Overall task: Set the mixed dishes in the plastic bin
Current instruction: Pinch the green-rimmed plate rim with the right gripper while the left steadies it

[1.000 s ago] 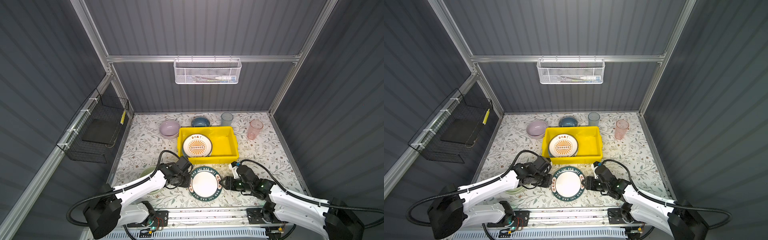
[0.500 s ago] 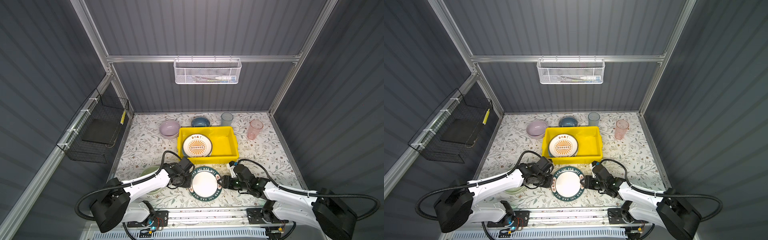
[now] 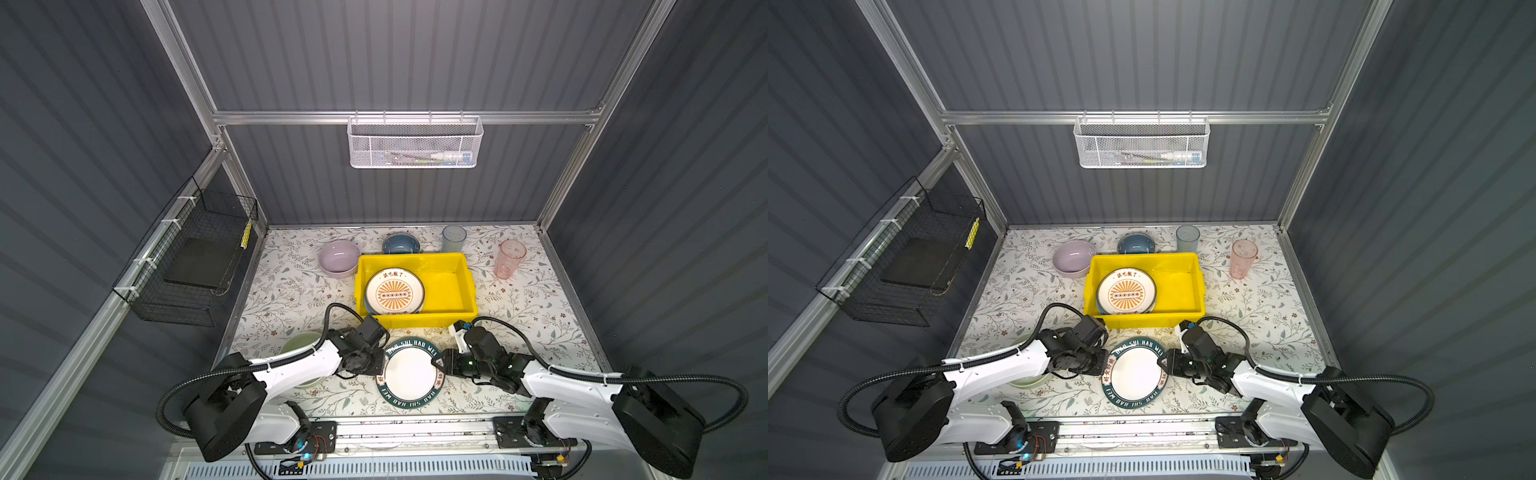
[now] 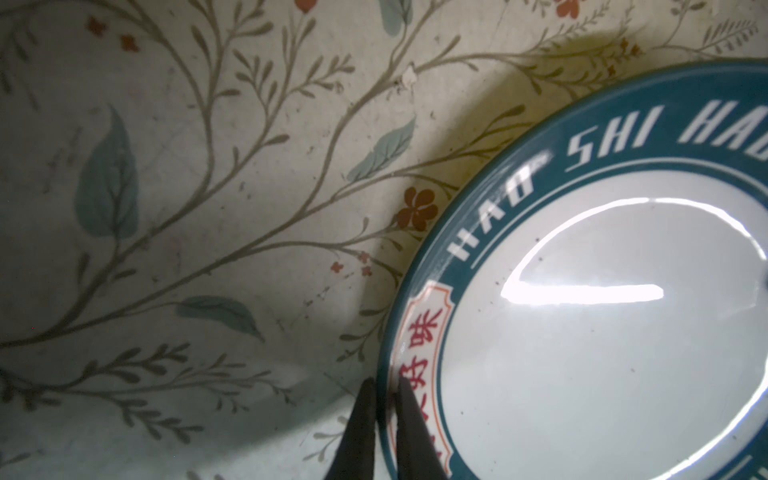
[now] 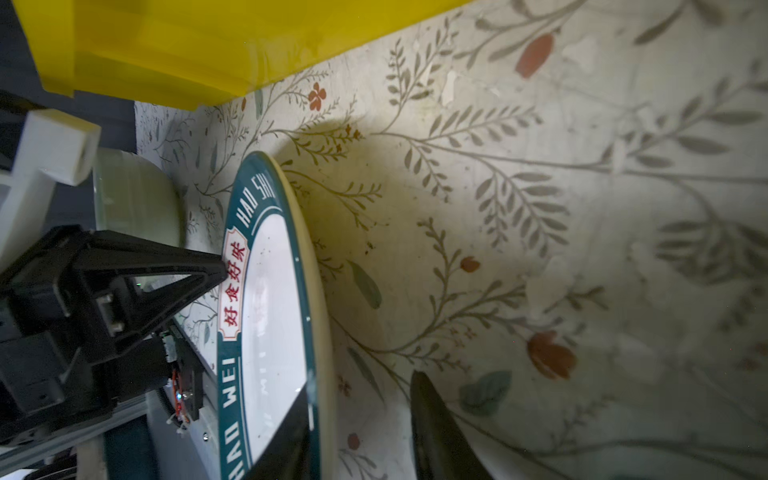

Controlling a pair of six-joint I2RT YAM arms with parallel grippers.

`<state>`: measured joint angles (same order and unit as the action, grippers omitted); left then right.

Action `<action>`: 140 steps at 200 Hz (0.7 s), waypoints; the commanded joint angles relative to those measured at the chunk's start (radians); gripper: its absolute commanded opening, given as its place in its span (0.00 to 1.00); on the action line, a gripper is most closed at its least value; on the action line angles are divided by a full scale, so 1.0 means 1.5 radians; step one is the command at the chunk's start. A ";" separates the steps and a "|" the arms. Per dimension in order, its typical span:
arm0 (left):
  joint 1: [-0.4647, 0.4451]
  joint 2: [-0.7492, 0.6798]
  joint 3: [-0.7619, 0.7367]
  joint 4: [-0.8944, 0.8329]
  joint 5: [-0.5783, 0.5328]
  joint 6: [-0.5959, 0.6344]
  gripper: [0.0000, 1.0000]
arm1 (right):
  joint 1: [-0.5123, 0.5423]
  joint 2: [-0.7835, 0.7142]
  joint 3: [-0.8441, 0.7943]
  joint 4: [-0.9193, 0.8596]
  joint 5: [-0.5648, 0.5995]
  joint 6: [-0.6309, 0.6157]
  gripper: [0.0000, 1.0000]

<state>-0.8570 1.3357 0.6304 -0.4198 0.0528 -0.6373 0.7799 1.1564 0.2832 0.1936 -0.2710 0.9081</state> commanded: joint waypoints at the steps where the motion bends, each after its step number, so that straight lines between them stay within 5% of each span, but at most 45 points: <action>1: -0.003 0.016 -0.019 -0.008 0.010 -0.010 0.12 | 0.004 -0.004 0.015 0.002 -0.007 0.004 0.30; 91: -0.003 -0.022 0.036 -0.053 -0.004 0.005 0.17 | 0.004 -0.112 0.055 -0.135 0.018 -0.015 0.01; 140: -0.001 -0.042 0.139 -0.169 -0.073 0.041 0.38 | 0.004 -0.198 0.113 -0.300 0.059 -0.069 0.00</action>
<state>-0.8589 1.2999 0.7509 -0.5476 0.0185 -0.6201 0.7826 0.9272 0.3836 -0.1280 -0.2180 0.8597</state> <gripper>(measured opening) 0.333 0.080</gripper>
